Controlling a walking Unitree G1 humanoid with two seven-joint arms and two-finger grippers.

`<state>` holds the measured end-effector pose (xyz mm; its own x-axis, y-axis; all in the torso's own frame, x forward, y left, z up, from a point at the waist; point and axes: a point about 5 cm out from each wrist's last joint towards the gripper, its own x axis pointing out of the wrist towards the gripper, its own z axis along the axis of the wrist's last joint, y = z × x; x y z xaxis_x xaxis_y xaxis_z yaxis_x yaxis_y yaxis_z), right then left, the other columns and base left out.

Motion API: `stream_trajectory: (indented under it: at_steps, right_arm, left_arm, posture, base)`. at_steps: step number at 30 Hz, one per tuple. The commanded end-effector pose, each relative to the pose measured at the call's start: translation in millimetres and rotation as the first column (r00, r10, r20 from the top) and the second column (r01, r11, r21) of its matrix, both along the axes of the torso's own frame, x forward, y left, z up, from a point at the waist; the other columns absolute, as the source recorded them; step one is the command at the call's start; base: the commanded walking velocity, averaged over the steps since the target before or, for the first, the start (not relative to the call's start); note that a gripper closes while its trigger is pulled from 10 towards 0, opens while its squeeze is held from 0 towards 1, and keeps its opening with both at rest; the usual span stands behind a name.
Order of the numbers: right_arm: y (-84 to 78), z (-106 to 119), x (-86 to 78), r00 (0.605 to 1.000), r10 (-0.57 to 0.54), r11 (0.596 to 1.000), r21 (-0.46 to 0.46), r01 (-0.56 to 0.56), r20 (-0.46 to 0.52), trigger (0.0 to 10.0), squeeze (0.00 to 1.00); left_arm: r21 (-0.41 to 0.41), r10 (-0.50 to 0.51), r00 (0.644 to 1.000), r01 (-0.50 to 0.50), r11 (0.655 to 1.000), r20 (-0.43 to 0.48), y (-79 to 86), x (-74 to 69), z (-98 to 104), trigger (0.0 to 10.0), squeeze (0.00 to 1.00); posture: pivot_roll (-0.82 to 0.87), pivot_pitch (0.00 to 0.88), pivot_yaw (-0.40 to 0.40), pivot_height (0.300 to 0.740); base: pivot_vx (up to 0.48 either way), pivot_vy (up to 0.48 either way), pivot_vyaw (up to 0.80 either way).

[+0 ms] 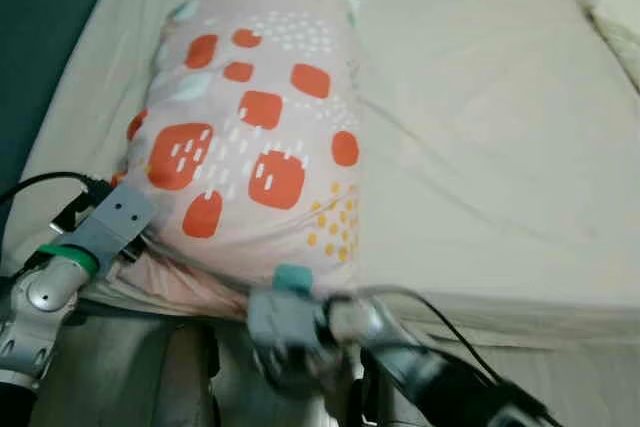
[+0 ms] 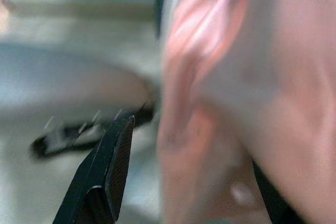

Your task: Clean up the room

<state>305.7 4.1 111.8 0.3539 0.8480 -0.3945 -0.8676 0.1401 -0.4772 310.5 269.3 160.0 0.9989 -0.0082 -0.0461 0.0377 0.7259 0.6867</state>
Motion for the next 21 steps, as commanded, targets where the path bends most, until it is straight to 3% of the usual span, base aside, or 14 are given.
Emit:
stream_trajectory:
  at_steps: [1, 4, 6, 9, 11, 13, 15, 16, 17, 18, 20, 21]
  right_arm:
    - [-7.7, -17, -3.5, 0.999, -0.024, 0.999, -0.027, 0.023, -0.035, 10.0, 0.00]
    - [6.7, 2, 14.1, 0.985, -0.136, 0.990, 0.052, 0.131, 0.106, 10.0, 0.00]
    - [13.7, 14, 23.5, 0.948, -0.191, 0.982, 0.067, 0.179, 0.254, 10.0, 0.00]
    - [14.8, 19, 27.7, 0.922, -0.206, 0.978, 0.059, 0.198, 0.327, 10.0, 0.00]
    - [13.3, 28, 37.2, 0.869, -0.242, 0.969, 0.062, 0.239, 0.433, 10.0, 0.00]
    - [12.5, 31, 40.2, 0.850, -0.253, 0.966, 0.065, 0.252, 0.461, 10.0, 0.00]
    - [3.5, 51, 53.6, 0.762, -0.309, 0.948, 0.121, 0.294, 0.568, 10.0, 0.00]
    - [3.5, 51, 53.6, 0.762, -0.309, 0.948, 0.121, 0.294, 0.568, 10.0, 0.00]
    - [0.3, 59, 58.0, 0.724, -0.331, 0.941, 0.151, 0.304, 0.605, 10.0, 0.00]
    - [0.3, 59, 58.0, 0.724, -0.331, 0.941, 0.151, 0.304, 0.605, 10.0, 0.00]
    - [-8.0, 79, 64.7, 0.612, -0.369, 0.926, 0.223, 0.303, 0.700, 10.0, 0.00]
    - [-8.0, 79, 64.7, 0.612, -0.369, 0.926, 0.223, 0.303, 0.700, 10.0, 0.00]
  left_arm:
    - [-0.019, -0.010, 1.000, 0.010, 1.000, -0.004, -2.4, -3.1, -4, 10.0, 0.00]
    - [0.000, 0.065, 0.997, -0.065, 0.998, 0.038, 6.6, -4.2, 2, 10.0, 0.00]
    - [0.061, 0.170, 0.979, -0.177, 0.982, 0.113, 21.9, -2.9, 14, 10.0, 0.00]
    - [0.101, 0.218, 0.964, -0.235, 0.967, 0.153, 29.9, -2.2, 21, 10.0, 0.00]
    - [0.132, 0.285, 0.934, -0.317, 0.939, 0.218, 42.3, -0.2, 34, 10.0, 0.00]
    - [0.137, 0.304, 0.923, -0.342, 0.930, 0.237, 46.0, 0.4, 39, 10.0, 0.00]
    - [0.144, 0.330, 0.895, -0.384, 0.912, 0.300, 54.0, 6.3, 55, 10.0, 0.00]
    - [0.144, 0.330, 0.895, -0.384, 0.912, 0.300, 54.0, 6.3, 55, 10.0, 0.00]
    - [0.148, 0.331, 0.888, -0.392, 0.908, 0.320, 55.6, 8.5, 60, 10.0, 0.00]
    - [0.148, 0.331, 0.888, -0.392, 0.908, 0.320, 55.6, 8.5, 60, 10.0, 0.00]
    - [0.176, 0.290, 0.885, -0.371, 0.912, 0.364, 52.2, 13.2, 68, 10.0, 0.00]
    - [0.176, 0.290, 0.885, -0.371, 0.912, 0.364, 52.2, 13.2, 68, 10.0, 0.00]
  posture:
    - [0.09, 0.268, -0.024, 0.579]
    - [0.11, 0.267, -0.039, 0.579]
    - [0.11, 0.267, -0.044, 0.579]
    - [0.12, 0.267, -0.048, 0.579]
    - [0.12, 0.265, -0.053, 0.579]
    - [0.12, 0.265, -0.053, 0.579]
    - [0.12, 0.260, -0.056, 0.579]
    - [0.12, 0.260, -0.056, 0.579]
    - [0.12, 0.260, -0.056, 0.579]
    - [0.12, 0.260, -0.056, 0.579]
    - [0.11, 0.260, -0.047, 0.579]
    - [0.11, 0.260, -0.047, 0.579]
  base:
    - [0.000, 0.000, 0.00]
    - [0.000, 0.000, 0.00]
    - [0.000, 0.000, 0.00]
    - [0.000, 0.000, 0.00]
    - [0.000, 0.000, 0.00]
    - [0.000, 0.000, 0.00]
    - [0.000, 0.000, 0.00]
    - [0.000, 0.000, 0.00]
    - [0.000, 0.000, 0.00]
    - [0.000, 0.000, 0.00]
    - [0.000, 0.000, 0.00]
    - [0.000, 0.000, 0.00]
